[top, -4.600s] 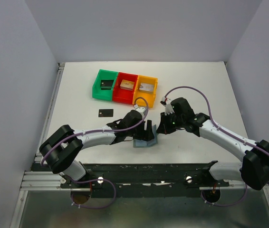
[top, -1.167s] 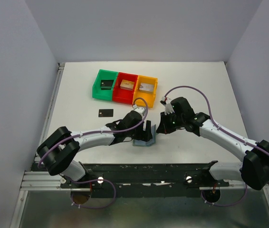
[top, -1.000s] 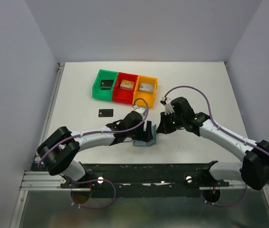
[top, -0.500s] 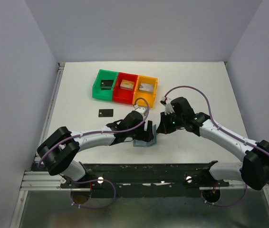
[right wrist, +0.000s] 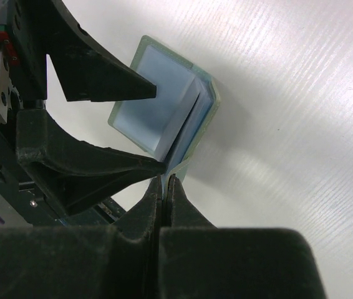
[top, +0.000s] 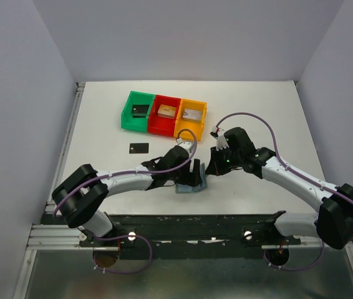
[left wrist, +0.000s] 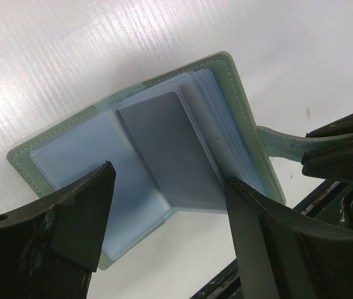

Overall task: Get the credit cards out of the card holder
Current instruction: Remove the credit card from the card holder.

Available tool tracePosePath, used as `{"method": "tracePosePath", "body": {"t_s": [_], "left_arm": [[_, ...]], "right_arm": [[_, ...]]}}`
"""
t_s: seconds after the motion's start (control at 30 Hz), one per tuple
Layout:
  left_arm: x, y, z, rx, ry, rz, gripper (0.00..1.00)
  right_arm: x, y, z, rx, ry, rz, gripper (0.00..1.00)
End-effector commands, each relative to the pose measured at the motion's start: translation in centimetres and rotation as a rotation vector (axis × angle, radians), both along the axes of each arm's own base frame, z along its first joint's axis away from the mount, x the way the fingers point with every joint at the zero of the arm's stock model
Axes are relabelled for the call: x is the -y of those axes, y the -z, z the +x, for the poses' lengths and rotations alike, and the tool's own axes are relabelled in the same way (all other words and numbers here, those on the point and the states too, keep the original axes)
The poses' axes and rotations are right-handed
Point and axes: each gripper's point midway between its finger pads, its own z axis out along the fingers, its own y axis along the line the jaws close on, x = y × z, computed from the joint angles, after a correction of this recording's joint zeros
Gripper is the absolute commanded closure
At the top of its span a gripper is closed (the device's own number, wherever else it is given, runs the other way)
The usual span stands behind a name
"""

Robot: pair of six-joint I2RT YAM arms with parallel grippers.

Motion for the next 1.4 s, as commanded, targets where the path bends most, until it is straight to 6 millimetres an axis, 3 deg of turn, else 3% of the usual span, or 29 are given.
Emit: {"method": "tracePosePath", "body": {"t_s": [0.0,0.33,0.6,0.77,1.0,1.03,1.07,1.37], "left_arm": [[0.0,-0.9,0.3,0.027,-0.016,0.001,0.17],[-3.5,-1.5,1.0,0.078,-0.119,0.086,0.17],[-5.4,-0.8,1.0,0.079,-0.161,0.123,0.17],[-3.7,-2.3,0.8,0.101,-0.102,0.014,0.14],[-1.1,-2.7,0.4,0.065,-0.016,-0.051,0.09],[-0.9,-2.8,0.4,0.063,-0.013,-0.057,0.08],[-0.8,-2.7,0.4,0.059,-0.008,-0.054,0.01],[0.3,-2.5,0.3,0.064,0.027,-0.030,0.01]], "right_arm": [[-0.3,-0.5,0.1,0.002,-0.014,0.018,1.00],[-0.2,-0.5,0.1,0.006,-0.012,0.014,1.00],[-0.1,-0.4,0.1,0.006,-0.013,0.010,1.00],[-0.2,-0.5,0.1,0.005,-0.014,0.013,1.00],[-0.2,-0.7,0.1,0.007,-0.014,0.014,1.00],[-0.2,-0.8,0.1,0.008,-0.014,0.015,1.00],[-0.2,-0.7,0.1,0.008,-0.015,0.014,1.00],[-0.3,-0.9,0.2,0.008,-0.018,0.013,1.00]]}}
